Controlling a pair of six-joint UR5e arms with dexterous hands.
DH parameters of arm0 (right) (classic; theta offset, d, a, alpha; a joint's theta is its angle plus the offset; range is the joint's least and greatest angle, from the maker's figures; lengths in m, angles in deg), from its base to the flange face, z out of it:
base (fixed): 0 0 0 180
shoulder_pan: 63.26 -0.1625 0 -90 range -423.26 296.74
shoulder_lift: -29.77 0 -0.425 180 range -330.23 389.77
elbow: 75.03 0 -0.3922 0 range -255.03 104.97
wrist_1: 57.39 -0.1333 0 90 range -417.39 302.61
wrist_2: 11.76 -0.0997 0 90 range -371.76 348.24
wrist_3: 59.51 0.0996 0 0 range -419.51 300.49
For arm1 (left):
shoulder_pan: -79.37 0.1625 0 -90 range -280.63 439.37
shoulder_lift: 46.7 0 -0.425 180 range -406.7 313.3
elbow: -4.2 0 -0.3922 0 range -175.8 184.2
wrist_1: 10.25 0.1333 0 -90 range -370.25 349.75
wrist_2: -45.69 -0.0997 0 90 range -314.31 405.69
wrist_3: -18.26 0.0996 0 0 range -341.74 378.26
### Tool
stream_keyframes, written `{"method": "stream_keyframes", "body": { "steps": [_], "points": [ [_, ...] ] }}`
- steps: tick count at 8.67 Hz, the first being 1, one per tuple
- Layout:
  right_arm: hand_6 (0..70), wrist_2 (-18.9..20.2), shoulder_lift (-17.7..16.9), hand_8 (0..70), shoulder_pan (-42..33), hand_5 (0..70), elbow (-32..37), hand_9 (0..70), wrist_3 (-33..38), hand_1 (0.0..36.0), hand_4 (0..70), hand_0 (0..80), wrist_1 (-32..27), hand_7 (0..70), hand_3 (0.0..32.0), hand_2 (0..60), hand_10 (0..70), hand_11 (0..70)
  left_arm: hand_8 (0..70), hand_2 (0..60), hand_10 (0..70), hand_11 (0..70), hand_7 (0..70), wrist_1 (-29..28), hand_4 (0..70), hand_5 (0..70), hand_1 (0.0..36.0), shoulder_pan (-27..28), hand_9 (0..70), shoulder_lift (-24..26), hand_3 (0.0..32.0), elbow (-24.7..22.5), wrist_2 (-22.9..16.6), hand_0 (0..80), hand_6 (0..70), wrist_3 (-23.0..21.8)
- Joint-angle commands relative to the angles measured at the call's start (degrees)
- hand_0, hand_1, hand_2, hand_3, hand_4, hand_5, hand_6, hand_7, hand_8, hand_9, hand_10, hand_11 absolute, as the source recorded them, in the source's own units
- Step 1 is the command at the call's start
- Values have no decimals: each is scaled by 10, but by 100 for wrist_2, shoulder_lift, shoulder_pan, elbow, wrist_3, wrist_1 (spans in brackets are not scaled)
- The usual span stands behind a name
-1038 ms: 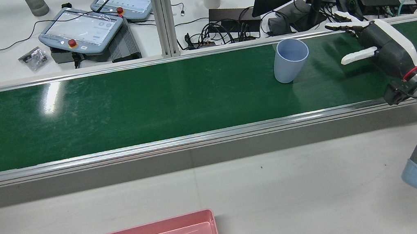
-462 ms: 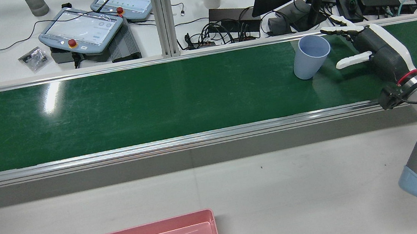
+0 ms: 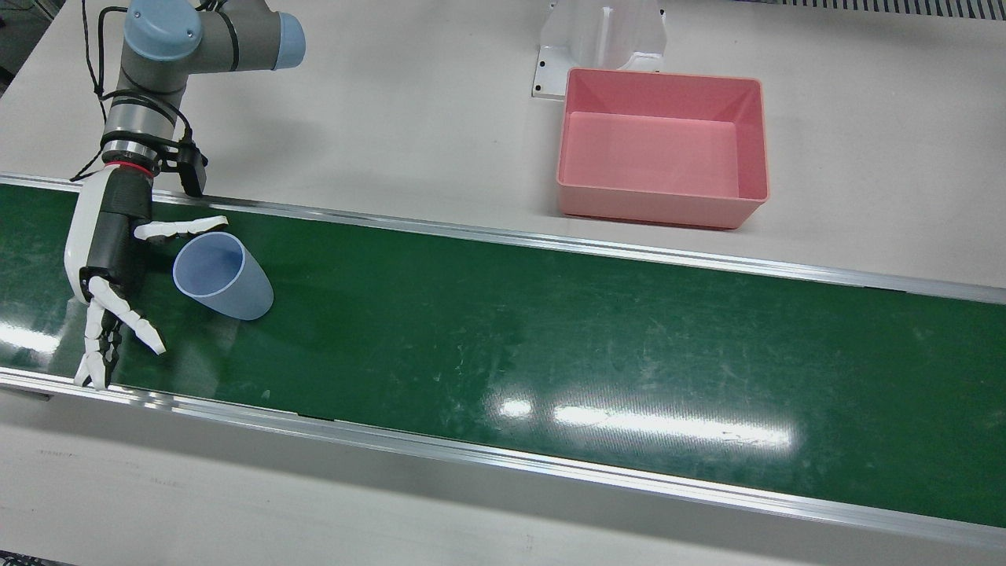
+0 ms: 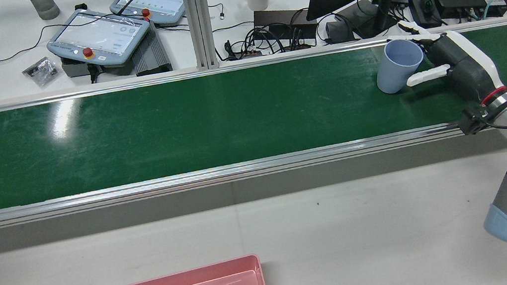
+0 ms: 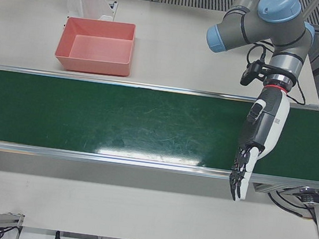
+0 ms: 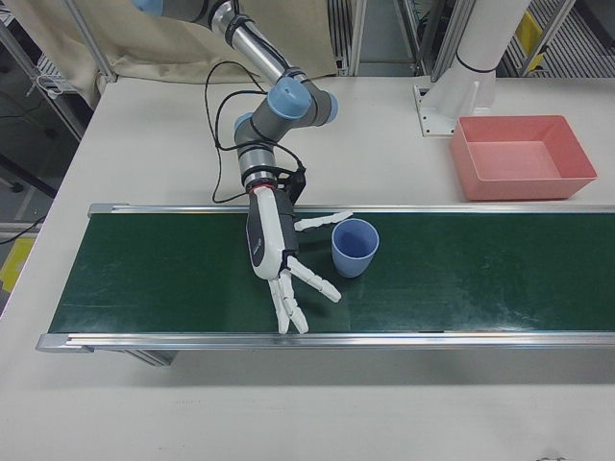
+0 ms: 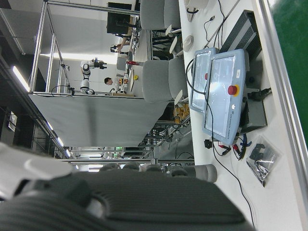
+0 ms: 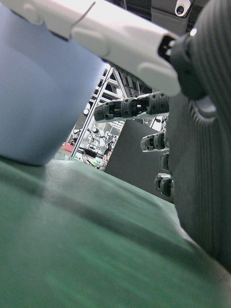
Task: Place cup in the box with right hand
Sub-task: 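Close the right hand fingers around the blue cup's side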
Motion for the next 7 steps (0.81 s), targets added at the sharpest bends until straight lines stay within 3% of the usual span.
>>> {"method": "stream_keyframes", "body": {
  "steps": [1,3,4,5,6,7],
  "points": [
    [42,-3,-1,0,40,25,0,15,0,79,219,474,1,148,0,0,34,61,0,0,0,0,0,-2,0,0,0,6,0,9,0,0,0,0,0,0],
    [43,-133,-1,0,40,27,-26,16,26,88,202,473,-8,150,0,1,35,63,0,0,0,0,0,-2,0,0,0,-3,0,0,0,0,0,0,0,0],
    [53,-152,-1,0,57,51,-44,18,26,227,153,470,-8,164,0,488,47,88,0,0,0,0,0,-2,0,0,0,6,0,0,0,0,0,0,0,0],
    [66,-144,-1,3,92,55,-44,31,26,328,325,456,-8,225,0,600,64,114,0,0,0,0,0,-2,0,0,0,-3,0,0,0,0,0,0,0,0],
    [96,-143,8,14,92,39,-87,76,35,298,700,477,1,357,0,600,116,177,0,0,0,0,0,-2,0,0,0,-3,0,0,0,0,0,0,0,0],
    [115,-135,8,71,92,52,-122,160,43,326,700,566,1,391,0,600,163,244,0,0,0,0,0,-2,0,0,0,-3,0,0,0,0,0,0,0,0]
  ]
}}
